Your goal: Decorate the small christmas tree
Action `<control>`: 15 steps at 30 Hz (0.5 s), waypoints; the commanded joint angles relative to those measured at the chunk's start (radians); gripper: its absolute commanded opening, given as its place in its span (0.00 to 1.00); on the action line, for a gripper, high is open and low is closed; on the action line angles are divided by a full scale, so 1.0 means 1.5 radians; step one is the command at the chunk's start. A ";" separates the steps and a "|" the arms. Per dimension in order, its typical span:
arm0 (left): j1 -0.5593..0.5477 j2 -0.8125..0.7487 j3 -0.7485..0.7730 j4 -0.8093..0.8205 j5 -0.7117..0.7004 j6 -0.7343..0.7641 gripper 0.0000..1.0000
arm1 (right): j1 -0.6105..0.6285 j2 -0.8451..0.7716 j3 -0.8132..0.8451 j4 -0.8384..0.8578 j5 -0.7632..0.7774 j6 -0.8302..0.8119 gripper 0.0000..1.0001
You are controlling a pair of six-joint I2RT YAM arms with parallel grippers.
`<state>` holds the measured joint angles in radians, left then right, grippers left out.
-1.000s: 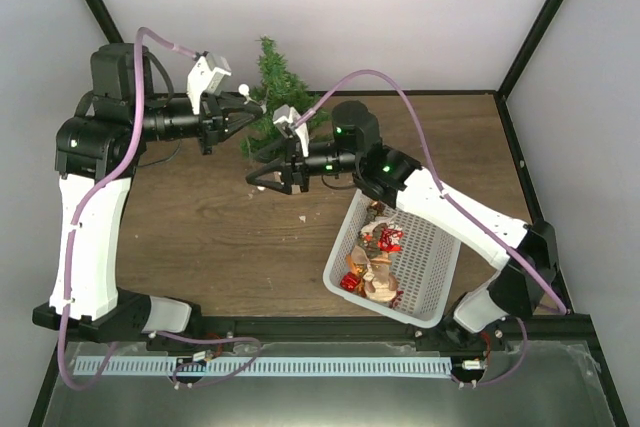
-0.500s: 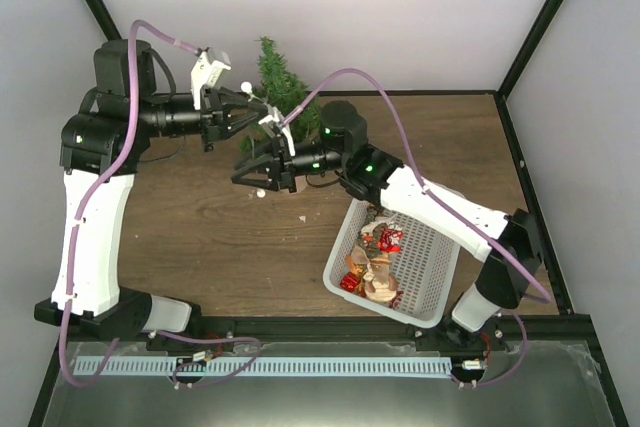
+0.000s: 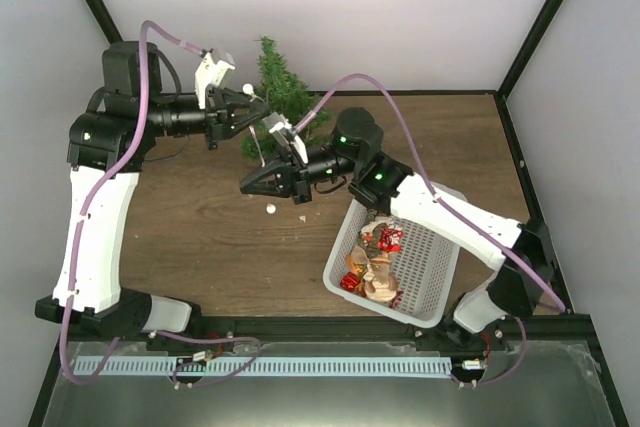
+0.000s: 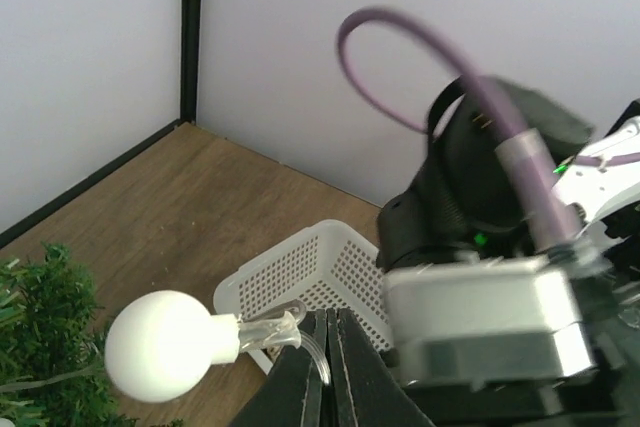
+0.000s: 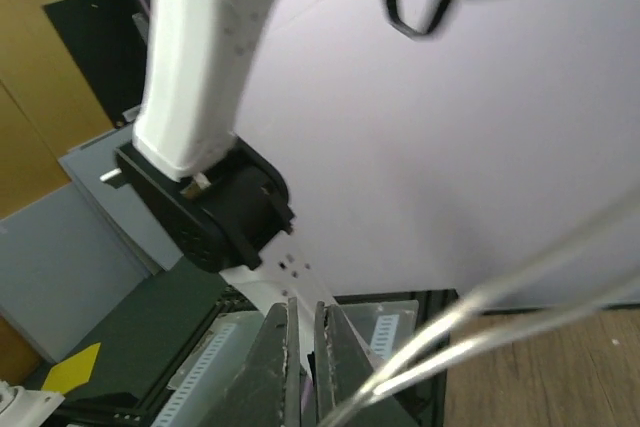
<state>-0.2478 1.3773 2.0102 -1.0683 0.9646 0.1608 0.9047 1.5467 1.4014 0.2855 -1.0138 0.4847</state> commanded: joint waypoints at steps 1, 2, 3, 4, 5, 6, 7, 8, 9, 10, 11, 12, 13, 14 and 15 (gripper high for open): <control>-0.001 0.004 -0.014 0.010 -0.020 0.002 0.02 | 0.005 -0.069 0.008 0.046 -0.026 0.012 0.01; -0.001 0.007 -0.012 0.011 -0.023 0.001 0.03 | 0.004 -0.079 0.006 0.045 -0.021 0.011 0.01; -0.001 0.011 -0.011 0.010 -0.022 0.000 0.04 | 0.001 -0.089 0.004 0.045 -0.014 0.012 0.01; -0.001 0.014 -0.009 0.010 -0.021 -0.002 0.05 | -0.004 -0.098 0.002 0.046 -0.008 0.014 0.01; -0.001 0.018 -0.009 0.011 -0.021 -0.004 0.06 | -0.011 -0.110 -0.001 0.049 -0.003 0.019 0.01; -0.001 0.020 -0.009 0.012 -0.020 -0.007 0.08 | -0.020 -0.118 -0.006 0.056 0.005 0.029 0.01; -0.001 0.022 -0.009 0.013 -0.019 -0.010 0.10 | -0.031 -0.126 -0.013 0.074 0.010 0.042 0.01; -0.001 0.023 -0.010 0.014 -0.018 -0.010 0.12 | -0.043 -0.132 -0.023 0.094 0.014 0.059 0.01; -0.001 0.025 -0.011 0.015 -0.017 -0.013 0.13 | -0.058 -0.137 -0.032 0.113 0.018 0.078 0.01; -0.001 0.025 -0.012 0.017 -0.015 -0.014 0.15 | -0.071 -0.140 -0.041 0.132 0.020 0.101 0.01; -0.001 0.026 -0.013 0.018 -0.012 -0.015 0.18 | -0.084 -0.140 -0.047 0.149 0.024 0.116 0.01; -0.001 0.026 -0.014 0.019 -0.009 -0.016 0.21 | -0.096 -0.140 -0.051 0.161 0.028 0.129 0.01; -0.001 0.026 -0.015 0.019 -0.008 -0.016 0.24 | -0.107 -0.138 -0.055 0.175 0.029 0.143 0.01; -0.001 0.026 -0.015 0.019 -0.008 -0.017 0.27 | -0.117 -0.135 -0.056 0.187 0.030 0.154 0.01; -0.001 0.026 -0.015 0.019 -0.013 -0.017 0.30 | -0.126 -0.131 -0.055 0.193 0.036 0.161 0.01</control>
<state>-0.2550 1.4078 1.9945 -1.0576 0.9512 0.1398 0.7620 1.3556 1.3190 0.4568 -0.9783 0.6323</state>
